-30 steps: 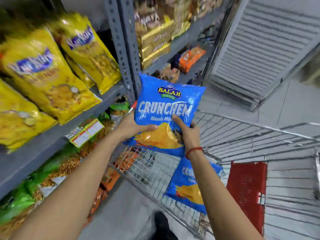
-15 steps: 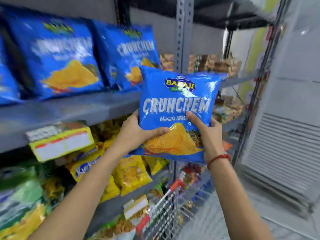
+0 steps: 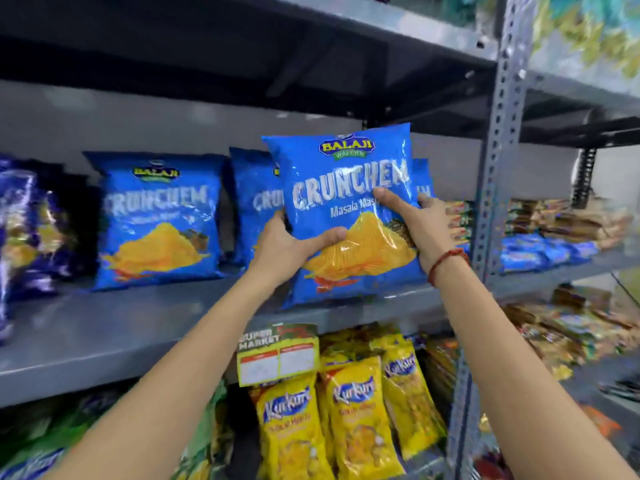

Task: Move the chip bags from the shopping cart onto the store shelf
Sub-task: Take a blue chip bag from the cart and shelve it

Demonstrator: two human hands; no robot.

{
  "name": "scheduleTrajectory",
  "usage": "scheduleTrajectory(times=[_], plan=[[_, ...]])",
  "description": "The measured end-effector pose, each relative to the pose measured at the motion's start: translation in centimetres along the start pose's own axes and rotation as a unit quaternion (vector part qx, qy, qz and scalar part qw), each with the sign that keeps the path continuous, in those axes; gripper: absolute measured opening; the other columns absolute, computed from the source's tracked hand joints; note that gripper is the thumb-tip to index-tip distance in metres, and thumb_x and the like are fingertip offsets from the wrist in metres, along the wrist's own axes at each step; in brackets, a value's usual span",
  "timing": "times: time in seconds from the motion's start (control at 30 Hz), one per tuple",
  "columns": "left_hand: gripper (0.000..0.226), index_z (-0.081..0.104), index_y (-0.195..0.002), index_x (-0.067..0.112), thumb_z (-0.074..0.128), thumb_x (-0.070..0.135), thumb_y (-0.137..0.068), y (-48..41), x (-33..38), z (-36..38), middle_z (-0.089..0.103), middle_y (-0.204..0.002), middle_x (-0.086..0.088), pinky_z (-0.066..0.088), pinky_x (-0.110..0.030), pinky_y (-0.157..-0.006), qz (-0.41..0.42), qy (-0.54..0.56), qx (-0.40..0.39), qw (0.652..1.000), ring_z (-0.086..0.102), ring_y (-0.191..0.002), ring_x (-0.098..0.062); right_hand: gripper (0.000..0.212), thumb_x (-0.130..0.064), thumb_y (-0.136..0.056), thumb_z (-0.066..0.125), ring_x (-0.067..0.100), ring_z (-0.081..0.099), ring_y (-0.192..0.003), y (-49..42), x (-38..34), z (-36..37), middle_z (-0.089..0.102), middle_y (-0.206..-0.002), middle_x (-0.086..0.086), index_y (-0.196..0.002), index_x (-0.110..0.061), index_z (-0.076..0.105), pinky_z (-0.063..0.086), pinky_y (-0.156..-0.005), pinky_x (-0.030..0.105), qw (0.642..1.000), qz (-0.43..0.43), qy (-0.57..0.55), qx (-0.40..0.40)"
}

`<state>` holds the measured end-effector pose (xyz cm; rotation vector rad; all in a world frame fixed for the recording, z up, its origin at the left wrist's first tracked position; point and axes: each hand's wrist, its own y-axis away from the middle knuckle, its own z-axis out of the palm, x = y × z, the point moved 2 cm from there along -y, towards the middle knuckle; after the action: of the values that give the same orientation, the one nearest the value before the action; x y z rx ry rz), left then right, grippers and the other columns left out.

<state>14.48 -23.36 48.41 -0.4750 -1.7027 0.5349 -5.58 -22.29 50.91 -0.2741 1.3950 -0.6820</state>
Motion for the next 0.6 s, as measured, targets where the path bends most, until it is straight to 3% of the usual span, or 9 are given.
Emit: scheduleTrajectory(times=[0.13,0.27,0.4,0.43,0.5,0.57,0.6], plan=[[0.077,0.060,-0.111,0.022,0.087,0.051,-0.045,-2.5,-0.5,-2.6,0.070,-0.109,0.007,0.053,-0.040,-0.091,-0.019,-0.010,0.018,1.000,0.066,-0.098,-0.010,0.014,-0.023,-0.070,0.082,0.013,0.068,-0.065,-2.0,0.7,3.4,0.074,-0.068,-0.003,-0.071,-0.014,0.071,0.056,-0.064,0.026,1.000,0.003,-0.008,-0.028],[0.068,0.055,-0.113,0.024,0.086,0.043,-0.055,-3.5,-2.0,-4.1,0.066,-0.112,0.006,0.052,-0.036,-0.089,-0.055,-0.043,0.021,0.997,0.063,-0.102,-0.013,0.029,-0.022,-0.074,0.079,-0.003,0.054,-0.041,-2.8,3.0,5.3,0.059,-0.042,-0.016,-0.056,-0.023,0.058,0.044,-0.047,0.015,0.999,0.016,0.010,-0.027],[0.076,0.054,-0.117,0.020,0.085,0.045,-0.052,-3.3,-3.9,-4.4,0.064,-0.117,0.001,0.051,-0.040,-0.092,-0.087,-0.064,0.006,0.994,0.062,-0.104,-0.017,0.031,-0.036,-0.072,0.080,-0.003,0.051,-0.044,-3.0,6.4,5.7,0.057,-0.045,-0.017,-0.058,-0.020,0.058,0.042,-0.051,0.016,0.997,0.036,0.051,-0.039],[0.074,0.053,-0.116,0.021,0.085,0.045,-0.054,-3.3,-4.4,-4.4,0.063,-0.117,0.002,0.051,-0.038,-0.091,-0.096,-0.067,0.009,0.993,0.061,-0.105,-0.018,0.034,-0.043,-0.070,0.080,0.001,0.055,-0.052,-3.0,7.0,5.8,0.061,-0.053,-0.016,-0.064,-0.015,0.062,0.046,-0.056,0.019,0.996,0.043,0.065,-0.038],[0.071,0.051,-0.114,0.021,0.085,0.044,-0.056,-3.2,-4.8,-4.5,0.061,-0.117,0.002,0.050,-0.035,-0.089,-0.117,-0.071,0.018,0.990,0.060,-0.107,-0.019,0.066,-0.065,-0.059,0.077,0.012,0.065,-0.081,-2.9,7.9,6.2,0.071,-0.087,-0.004,-0.092,-0.009,0.069,0.054,-0.080,0.032,0.994,0.049,0.089,-0.038],[0.088,0.048,-0.121,0.019,0.085,0.053,-0.048,-3.1,-4.8,-4.6,0.059,-0.124,0.000,0.049,-0.039,-0.093,-0.135,-0.079,0.023,0.987,0.058,-0.111,-0.020,0.097,-0.080,-0.048,0.071,0.019,0.063,-0.105,-2.6,8.0,6.3,0.067,-0.114,-0.001,-0.114,-0.010,0.063,0.050,-0.097,0.038,0.991,0.065,0.115,-0.033],[0.102,0.045,-0.128,0.018,0.084,0.059,-0.043,-3.0,-4.7,-4.6,0.056,-0.130,-0.001,0.048,-0.041,-0.097,-0.145,-0.088,0.027,0.985,0.055,-0.115,-0.021,0.094,-0.078,-0.054,0.070,0.017,0.060,-0.107,-2.2,7.5,6.3,0.063,-0.116,-0.005,-0.117,-0.008,0.060,0.047,-0.098,0.035,0.989,0.070,0.125,-0.036]])
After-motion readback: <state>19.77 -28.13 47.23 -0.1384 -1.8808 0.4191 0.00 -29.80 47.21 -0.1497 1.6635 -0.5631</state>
